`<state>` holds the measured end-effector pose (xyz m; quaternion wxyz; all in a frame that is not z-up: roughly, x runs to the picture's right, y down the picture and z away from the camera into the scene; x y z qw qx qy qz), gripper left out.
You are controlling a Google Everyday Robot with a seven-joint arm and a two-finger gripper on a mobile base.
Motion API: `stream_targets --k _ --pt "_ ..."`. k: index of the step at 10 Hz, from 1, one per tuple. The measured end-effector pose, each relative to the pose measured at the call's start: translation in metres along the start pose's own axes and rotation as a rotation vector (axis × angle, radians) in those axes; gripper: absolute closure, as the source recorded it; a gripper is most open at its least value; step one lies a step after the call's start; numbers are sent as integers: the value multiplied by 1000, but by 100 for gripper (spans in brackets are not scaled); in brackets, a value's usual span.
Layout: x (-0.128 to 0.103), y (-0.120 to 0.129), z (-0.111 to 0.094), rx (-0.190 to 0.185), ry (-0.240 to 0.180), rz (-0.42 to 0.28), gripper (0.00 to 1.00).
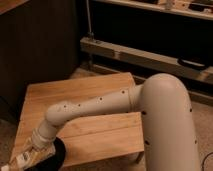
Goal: Place the bottle in the ceramic bowl
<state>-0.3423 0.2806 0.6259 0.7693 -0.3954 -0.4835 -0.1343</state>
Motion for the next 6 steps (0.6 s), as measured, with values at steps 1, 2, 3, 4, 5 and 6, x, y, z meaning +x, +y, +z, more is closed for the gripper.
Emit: stream_targets --k 1,2,3,4,5,6 --pt "5 0 -2 15 4 24 20" --pt "9 -1 -5 26 7 40 20" --pt "8 -1 -4 25 7 39 20" --pt "8 -1 -4 24 6 39 20" --pt "9 -1 -6 27 7 41 20" --pt "8 -1 -5 26 7 40 20"
